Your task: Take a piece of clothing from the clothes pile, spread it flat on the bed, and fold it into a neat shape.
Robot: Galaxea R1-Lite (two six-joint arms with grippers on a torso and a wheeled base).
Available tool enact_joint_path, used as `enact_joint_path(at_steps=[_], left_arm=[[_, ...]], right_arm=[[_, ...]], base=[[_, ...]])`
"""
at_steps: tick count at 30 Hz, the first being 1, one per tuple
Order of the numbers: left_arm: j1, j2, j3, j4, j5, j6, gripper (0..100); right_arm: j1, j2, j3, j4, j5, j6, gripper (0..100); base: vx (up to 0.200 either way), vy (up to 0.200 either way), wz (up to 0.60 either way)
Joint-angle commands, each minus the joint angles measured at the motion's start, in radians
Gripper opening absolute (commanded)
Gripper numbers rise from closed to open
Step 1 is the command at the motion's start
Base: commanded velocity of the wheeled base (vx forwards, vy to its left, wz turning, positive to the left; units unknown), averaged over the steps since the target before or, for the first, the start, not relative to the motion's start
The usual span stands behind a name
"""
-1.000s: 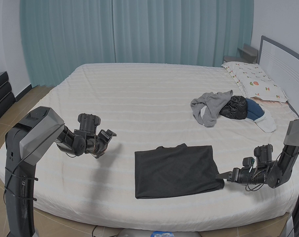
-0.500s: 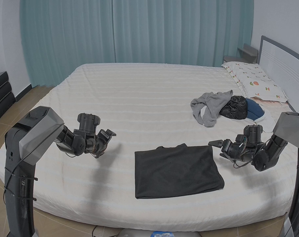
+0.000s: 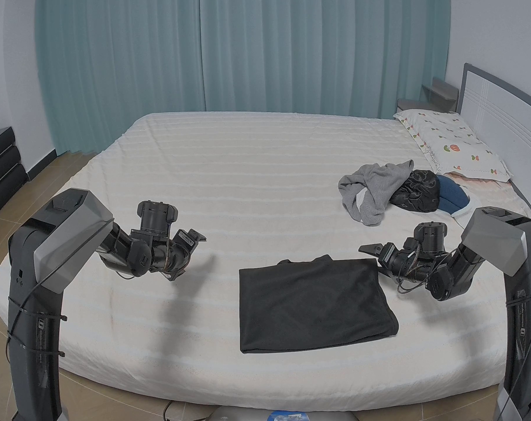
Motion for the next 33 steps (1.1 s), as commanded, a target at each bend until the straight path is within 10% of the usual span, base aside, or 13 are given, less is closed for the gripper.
enact_joint_path(at_steps=[1,27,28,33], left_arm=[[0.0,0.001,0.0,-0.001,0.0,0.0,100],[-0.002,0.001,0.0,-0.001,0.0,0.003,100],[-0.002,0.001,0.001,-0.001,0.0,0.003,100],[-0.002,-0.005,0.013,-0.007,0.0,0.003,100]], right_arm=[[0.005,0.031,-0.023,-0.006,-0.011,0.004,0],[-0.026,0.05,-0.059,-0.002,-0.054,0.007,0],[-0.026,0.048,-0.055,-0.008,-0.054,0.008,100],[-0.029,-0.009,-0.031,-0.009,-0.065,0.01,100]], base=[[0.0,0.0,0.0],[0.0,0.0,0.0],[0.0,0.0,0.0],[0.0,0.0,0.0]])
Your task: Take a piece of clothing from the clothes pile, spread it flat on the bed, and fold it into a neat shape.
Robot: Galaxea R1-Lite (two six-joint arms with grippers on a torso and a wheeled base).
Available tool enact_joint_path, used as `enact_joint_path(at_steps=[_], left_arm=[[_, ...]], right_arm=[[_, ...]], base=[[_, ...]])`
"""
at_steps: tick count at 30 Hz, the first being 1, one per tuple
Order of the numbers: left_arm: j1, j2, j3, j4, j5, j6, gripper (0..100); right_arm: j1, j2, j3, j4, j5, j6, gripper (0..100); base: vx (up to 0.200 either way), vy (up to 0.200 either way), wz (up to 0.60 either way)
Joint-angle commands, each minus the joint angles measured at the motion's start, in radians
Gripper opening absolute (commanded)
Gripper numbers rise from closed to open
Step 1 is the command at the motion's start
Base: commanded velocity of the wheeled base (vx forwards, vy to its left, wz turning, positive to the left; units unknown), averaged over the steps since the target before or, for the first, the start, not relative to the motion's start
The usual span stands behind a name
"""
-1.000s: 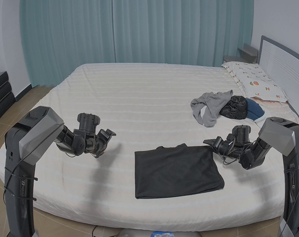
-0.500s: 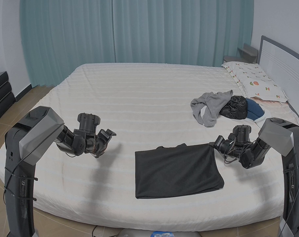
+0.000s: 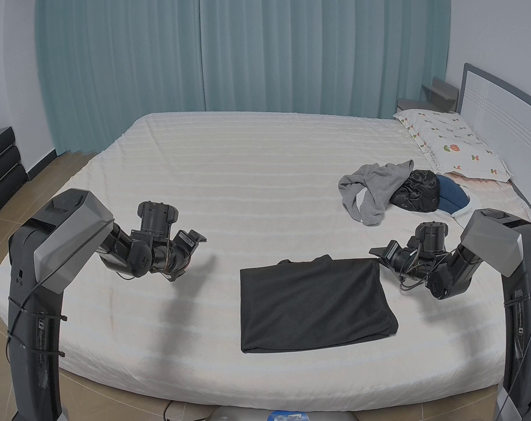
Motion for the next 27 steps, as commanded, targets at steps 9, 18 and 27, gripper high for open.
enact_joint_path(at_steps=[9,18,27], left_arm=[[-0.028,-0.116,0.148,-0.012,-0.132,0.004,100],[-0.065,-0.151,0.229,-0.089,-0.172,-0.002,100],[-0.077,-0.143,0.228,-0.089,-0.173,-0.007,100]], right_arm=[[-0.014,-0.258,0.194,0.028,-0.008,-0.002,100],[-0.013,-0.425,0.45,0.016,-0.008,0.073,100],[-0.03,-0.378,0.5,-0.071,-0.008,0.138,100]], base=[[0.0,0.0,0.0],[0.0,0.0,0.0],[-0.067,0.0,0.0]])
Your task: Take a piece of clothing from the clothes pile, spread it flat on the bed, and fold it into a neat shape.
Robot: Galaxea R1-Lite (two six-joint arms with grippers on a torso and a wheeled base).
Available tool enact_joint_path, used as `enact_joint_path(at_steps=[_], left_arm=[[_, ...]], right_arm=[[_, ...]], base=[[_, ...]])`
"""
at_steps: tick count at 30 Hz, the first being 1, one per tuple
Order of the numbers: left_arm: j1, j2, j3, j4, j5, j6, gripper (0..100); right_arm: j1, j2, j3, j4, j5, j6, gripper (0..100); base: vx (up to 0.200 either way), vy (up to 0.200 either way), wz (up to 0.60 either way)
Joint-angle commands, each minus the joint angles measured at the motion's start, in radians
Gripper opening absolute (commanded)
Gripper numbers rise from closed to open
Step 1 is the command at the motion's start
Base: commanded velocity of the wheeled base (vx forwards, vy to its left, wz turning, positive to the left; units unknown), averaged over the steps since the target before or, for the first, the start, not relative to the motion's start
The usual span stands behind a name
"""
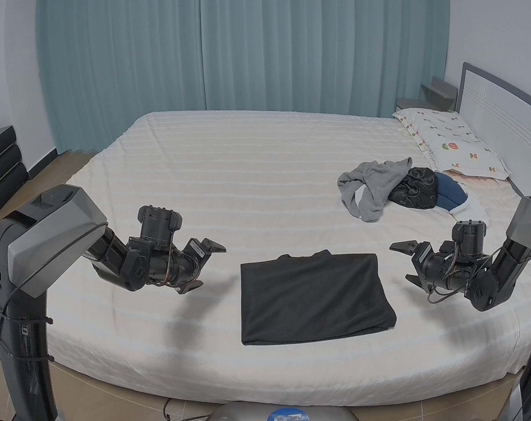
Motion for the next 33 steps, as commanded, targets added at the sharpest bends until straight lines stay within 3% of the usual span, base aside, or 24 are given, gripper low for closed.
enact_joint_path(at_steps=[1,6,15,24,33], left_arm=[[-0.008,-0.001,0.001,0.0,-0.001,-0.001,100],[-0.008,-0.001,-0.005,-0.002,0.001,-0.003,100],[-0.028,0.041,-0.08,-0.008,0.01,0.003,100],[-0.031,0.064,-0.111,-0.002,0.014,0.014,100],[-0.072,0.107,-0.078,-0.011,0.014,0.196,100]], right_arm=[[-0.022,0.001,0.03,-0.014,0.002,0.003,100],[-0.037,0.009,0.025,-0.014,0.007,0.006,100],[-0.037,0.018,0.02,-0.015,0.005,0.003,100],[-0.027,0.019,0.025,-0.015,0.004,0.001,100],[-0.028,0.021,0.025,-0.015,0.004,0.001,100]], base=[[0.0,0.0,0.0],[0.0,0.0,0.0],[0.0,-0.2,0.0],[0.0,0.0,0.0],[0.0,0.0,0.0]])
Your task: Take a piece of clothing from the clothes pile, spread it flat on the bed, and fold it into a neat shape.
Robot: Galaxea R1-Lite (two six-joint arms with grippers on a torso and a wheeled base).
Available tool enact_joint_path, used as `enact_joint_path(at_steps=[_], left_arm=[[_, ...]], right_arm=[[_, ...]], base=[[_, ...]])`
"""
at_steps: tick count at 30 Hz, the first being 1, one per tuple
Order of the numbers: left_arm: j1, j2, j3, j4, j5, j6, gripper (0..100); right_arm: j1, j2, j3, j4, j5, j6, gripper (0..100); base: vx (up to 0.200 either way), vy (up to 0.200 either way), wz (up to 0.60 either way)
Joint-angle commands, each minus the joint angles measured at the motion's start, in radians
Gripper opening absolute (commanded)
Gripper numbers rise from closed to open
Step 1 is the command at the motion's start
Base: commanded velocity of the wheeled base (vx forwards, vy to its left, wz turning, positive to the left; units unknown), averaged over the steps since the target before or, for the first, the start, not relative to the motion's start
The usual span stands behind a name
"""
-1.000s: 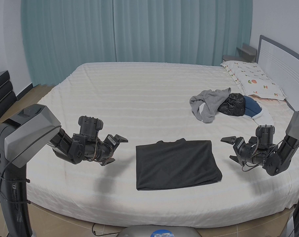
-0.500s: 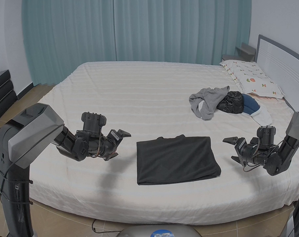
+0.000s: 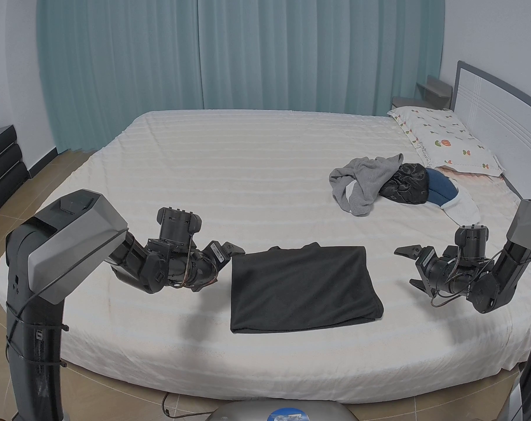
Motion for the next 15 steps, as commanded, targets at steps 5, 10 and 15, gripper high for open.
enact_joint_path(at_steps=[5,10,15], left_arm=[[-0.035,0.052,0.012,-0.007,0.002,0.093,100],[-0.058,0.068,0.009,-0.007,0.001,0.121,100],[-0.076,0.094,-0.011,-0.008,0.021,0.138,100]], right_arm=[[0.002,0.009,-0.003,0.0,0.0,-0.001,100],[0.002,0.015,-0.009,0.0,0.0,-0.001,100],[0.003,0.015,-0.011,0.0,0.0,-0.002,100]], base=[[0.0,0.0,0.0],[0.0,0.0,0.0],[0.0,0.0,0.0]])
